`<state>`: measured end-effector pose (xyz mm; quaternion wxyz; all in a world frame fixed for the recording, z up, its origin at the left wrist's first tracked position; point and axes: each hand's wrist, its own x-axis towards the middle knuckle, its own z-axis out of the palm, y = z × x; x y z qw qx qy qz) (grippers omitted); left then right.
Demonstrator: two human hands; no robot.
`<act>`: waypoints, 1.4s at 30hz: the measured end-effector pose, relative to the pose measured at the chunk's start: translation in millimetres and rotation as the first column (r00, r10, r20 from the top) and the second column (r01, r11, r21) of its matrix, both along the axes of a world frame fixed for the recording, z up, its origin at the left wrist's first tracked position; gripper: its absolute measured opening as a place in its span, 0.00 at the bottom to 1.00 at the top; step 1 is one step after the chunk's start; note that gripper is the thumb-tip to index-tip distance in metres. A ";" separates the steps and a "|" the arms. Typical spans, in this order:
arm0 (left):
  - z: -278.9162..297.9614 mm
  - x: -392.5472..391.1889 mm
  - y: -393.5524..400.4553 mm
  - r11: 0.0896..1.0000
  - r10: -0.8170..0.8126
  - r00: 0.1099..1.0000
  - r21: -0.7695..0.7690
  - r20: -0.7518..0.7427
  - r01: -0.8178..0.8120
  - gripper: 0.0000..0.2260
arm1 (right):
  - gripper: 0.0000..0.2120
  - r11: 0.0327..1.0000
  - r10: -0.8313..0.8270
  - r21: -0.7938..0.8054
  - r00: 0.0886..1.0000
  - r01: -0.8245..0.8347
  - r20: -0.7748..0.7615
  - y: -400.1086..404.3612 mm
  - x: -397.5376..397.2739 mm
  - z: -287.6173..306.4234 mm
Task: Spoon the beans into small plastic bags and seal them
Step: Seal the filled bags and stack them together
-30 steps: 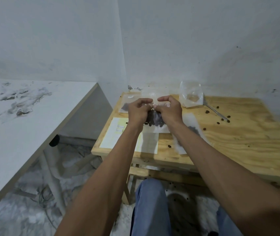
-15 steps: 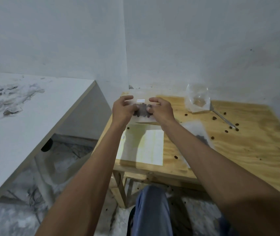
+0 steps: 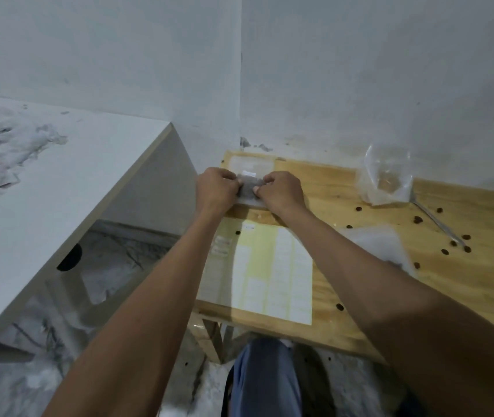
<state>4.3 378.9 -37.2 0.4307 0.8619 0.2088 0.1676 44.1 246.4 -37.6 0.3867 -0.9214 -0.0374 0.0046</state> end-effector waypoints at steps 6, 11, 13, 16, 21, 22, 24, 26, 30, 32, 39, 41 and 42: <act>-2.1 -6.0 0.2 0.999 -0.005 1.000 0.051 0.013 0.004 0.13 | 0.19 0.997 0.016 -0.079 1.000 -0.017 -0.011 -0.7 -0.4 5.4; 12.0 -16.8 -23.0 0.988 -0.032 0.995 0.156 0.094 0.017 0.12 | 0.13 0.998 -0.053 0.021 0.996 0.052 0.074 -28.2 -15.3 30.1; 21.4 -21.9 -42.6 0.988 -0.074 0.993 0.140 0.090 0.061 0.09 | 0.09 0.995 -0.086 0.051 0.992 0.082 0.090 -47.5 -23.3 46.9; 36.7 -31.3 -76.0 0.983 -0.168 0.985 0.079 0.030 0.165 0.06 | 0.04 0.989 -0.137 0.068 0.986 0.131 0.097 -86.6 -37.1 67.2; 56.9 -61.4 -135.9 0.924 -0.355 0.916 0.083 -0.187 0.375 0.14 | 0.09 0.978 -0.203 -0.038 0.979 0.204 0.027 -162.4 -72.5 78.0; 58.4 -69.1 -148.1 0.914 -0.373 0.899 0.078 -0.229 0.398 0.14 | 0.10 0.977 -0.204 -0.068 0.979 0.203 0.002 -174.6 -81.2 78.2; 57.6 -83.2 -169.5 0.902 -0.375 0.881 0.107 -0.288 0.418 0.15 | 0.11 0.970 -0.204 -0.145 0.978 0.196 -0.042 -193.9 -98.5 75.8; 53.3 -95.0 -187.0 0.904 -0.353 0.884 0.133 -0.307 0.407 0.17 | 0.13 0.953 -0.213 -0.236 0.974 0.191 -0.073 -207.2 -113.4 70.2; 41.3 -107.6 -208.1 0.933 -0.273 0.931 0.169 -0.244 0.318 0.16 | 0.09 0.922 -0.246 -0.329 0.965 0.205 -0.090 -216.8 -132.0 56.9; 37.3 -111.4 -215.6 0.942 -0.231 0.951 0.196 -0.205 0.272 0.14 | 0.12 0.913 -0.280 -0.331 0.956 0.238 -0.086 -216.7 -137.4 52.9; 38.3 -104.2 -223.7 0.981 -0.194 0.979 -0.045 -0.065 0.191 0.11 | 0.04 0.933 -0.332 -0.152 0.943 0.326 -0.017 -219.9 -137.1 53.3; 43.2 -98.5 -217.4 0.954 -0.183 0.983 -0.246 -0.012 0.174 0.15 | 0.04 0.948 -0.319 0.003 0.948 0.319 -0.011 -222.8 -131.7 58.2; 46.6 -95.7 -212.3 0.930 -0.171 0.985 -0.329 0.011 0.165 0.17 | 0.05 0.949 -0.299 0.093 0.954 0.300 -0.023 -223.2 -128.4 61.5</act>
